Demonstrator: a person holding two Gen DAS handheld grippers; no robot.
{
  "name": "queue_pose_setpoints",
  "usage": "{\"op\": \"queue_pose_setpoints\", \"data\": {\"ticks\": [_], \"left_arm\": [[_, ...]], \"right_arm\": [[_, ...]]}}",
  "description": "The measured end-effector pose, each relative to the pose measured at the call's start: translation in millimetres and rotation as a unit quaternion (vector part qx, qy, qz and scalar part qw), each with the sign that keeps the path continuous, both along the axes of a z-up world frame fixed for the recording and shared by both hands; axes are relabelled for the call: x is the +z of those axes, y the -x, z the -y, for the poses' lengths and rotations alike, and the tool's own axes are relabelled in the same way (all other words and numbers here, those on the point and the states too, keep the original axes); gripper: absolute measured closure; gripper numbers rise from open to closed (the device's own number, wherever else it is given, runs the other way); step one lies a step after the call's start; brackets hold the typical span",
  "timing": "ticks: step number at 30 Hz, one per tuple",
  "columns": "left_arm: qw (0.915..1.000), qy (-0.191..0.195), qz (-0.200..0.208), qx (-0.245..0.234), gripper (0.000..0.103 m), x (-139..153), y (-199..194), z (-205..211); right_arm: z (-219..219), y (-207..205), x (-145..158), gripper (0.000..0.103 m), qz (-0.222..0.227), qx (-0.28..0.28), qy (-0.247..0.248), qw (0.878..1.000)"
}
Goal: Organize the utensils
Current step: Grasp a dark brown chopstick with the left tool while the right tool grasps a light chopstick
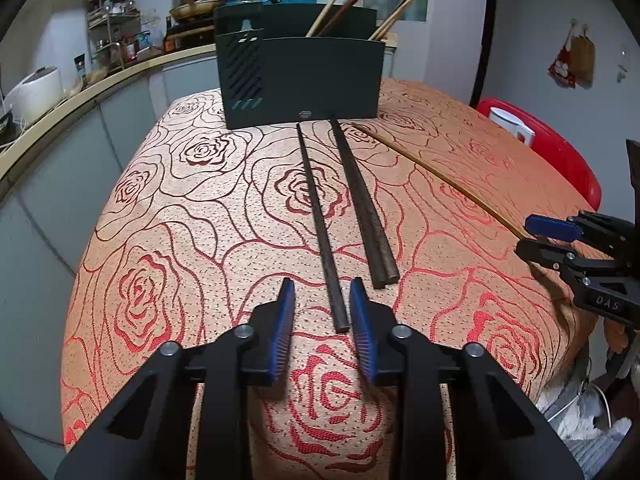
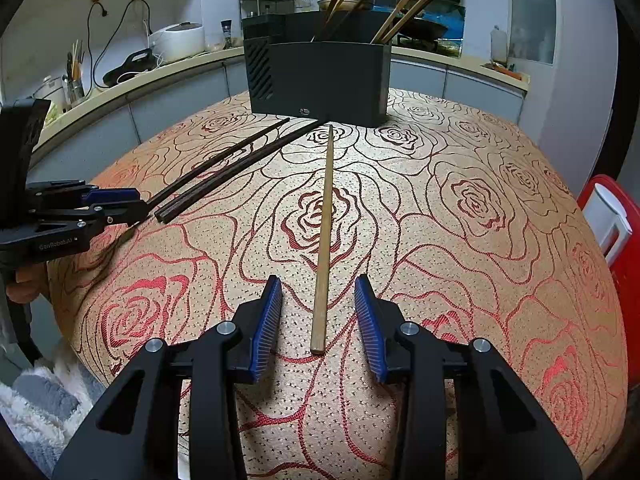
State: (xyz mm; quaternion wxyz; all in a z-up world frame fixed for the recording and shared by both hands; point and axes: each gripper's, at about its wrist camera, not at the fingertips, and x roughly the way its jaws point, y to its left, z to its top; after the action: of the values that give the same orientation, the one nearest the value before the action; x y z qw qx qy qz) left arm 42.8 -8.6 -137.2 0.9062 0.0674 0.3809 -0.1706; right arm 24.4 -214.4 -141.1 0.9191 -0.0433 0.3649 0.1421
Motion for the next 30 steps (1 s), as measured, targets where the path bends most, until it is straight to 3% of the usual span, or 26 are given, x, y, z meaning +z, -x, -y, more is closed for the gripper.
{"op": "queue_pose_setpoints", "data": {"ticks": [3,14,19,30], "left_arm": [[1.0000,0.001,0.000,0.000,0.094,0,0,0],[0.9999,0.009,0.006,0.013,0.096,7,-1,-8],[0.9992,0.011,0.032,0.020,0.096,25,4,-16],[0.9946,0.005,0.098,0.035,0.096,83,9,-30]], "right_arm": [[2,-1,0,0.075,-0.001,-0.005,-0.003,1.000],[3,-3,1,0.095,-0.009,-0.004,-0.007,1.000],[8,-3,8,0.095,-0.016,-0.007,-0.021,1.000],[29,0,64,0.096,0.042,-0.027,-0.038,0.998]]}}
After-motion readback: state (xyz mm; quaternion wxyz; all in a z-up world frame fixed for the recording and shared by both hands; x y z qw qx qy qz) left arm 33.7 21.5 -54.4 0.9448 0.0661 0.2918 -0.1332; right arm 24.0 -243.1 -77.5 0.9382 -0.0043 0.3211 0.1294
